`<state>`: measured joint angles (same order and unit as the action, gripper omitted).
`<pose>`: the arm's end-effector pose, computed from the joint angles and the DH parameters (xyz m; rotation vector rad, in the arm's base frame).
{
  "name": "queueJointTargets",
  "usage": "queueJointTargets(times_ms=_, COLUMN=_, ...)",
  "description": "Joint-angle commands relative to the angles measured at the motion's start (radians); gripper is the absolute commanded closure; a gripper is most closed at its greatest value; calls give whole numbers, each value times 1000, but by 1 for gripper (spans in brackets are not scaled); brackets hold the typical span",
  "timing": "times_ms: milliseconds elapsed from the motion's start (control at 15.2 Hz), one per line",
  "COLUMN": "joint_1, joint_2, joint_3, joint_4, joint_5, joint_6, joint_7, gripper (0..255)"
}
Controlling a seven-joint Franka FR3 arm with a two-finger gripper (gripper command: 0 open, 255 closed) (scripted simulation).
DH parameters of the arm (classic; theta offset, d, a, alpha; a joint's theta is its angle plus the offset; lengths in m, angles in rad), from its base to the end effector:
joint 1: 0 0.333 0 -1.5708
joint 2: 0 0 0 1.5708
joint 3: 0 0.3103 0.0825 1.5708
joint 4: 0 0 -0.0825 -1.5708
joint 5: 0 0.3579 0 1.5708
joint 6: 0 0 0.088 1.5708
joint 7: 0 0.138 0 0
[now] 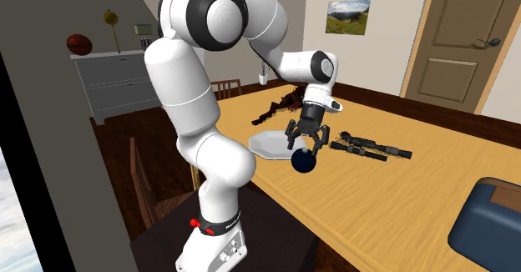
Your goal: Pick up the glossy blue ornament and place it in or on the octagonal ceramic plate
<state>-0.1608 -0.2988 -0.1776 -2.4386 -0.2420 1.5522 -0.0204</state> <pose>0.3031 -0.1413 0.3670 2.9026 -0.3281 -0.9199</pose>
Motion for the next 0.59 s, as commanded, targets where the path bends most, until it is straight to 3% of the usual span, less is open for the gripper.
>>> queueJointTargets(times_ms=0, joint_1=0, joint_2=0, joint_3=0, joint_4=0, joint_5=0, joint_6=0, joint_7=0, gripper=0)
queueJointTargets(times_ms=66, joint_1=0, joint_2=0, joint_3=0, joint_4=0, joint_5=0, joint_6=0, joint_7=0, gripper=255)
queueJointTargets(times_ms=528, joint_1=0, joint_2=-1, joint_3=0, joint_4=0, joint_5=0, joint_6=0, joint_7=1, gripper=255)
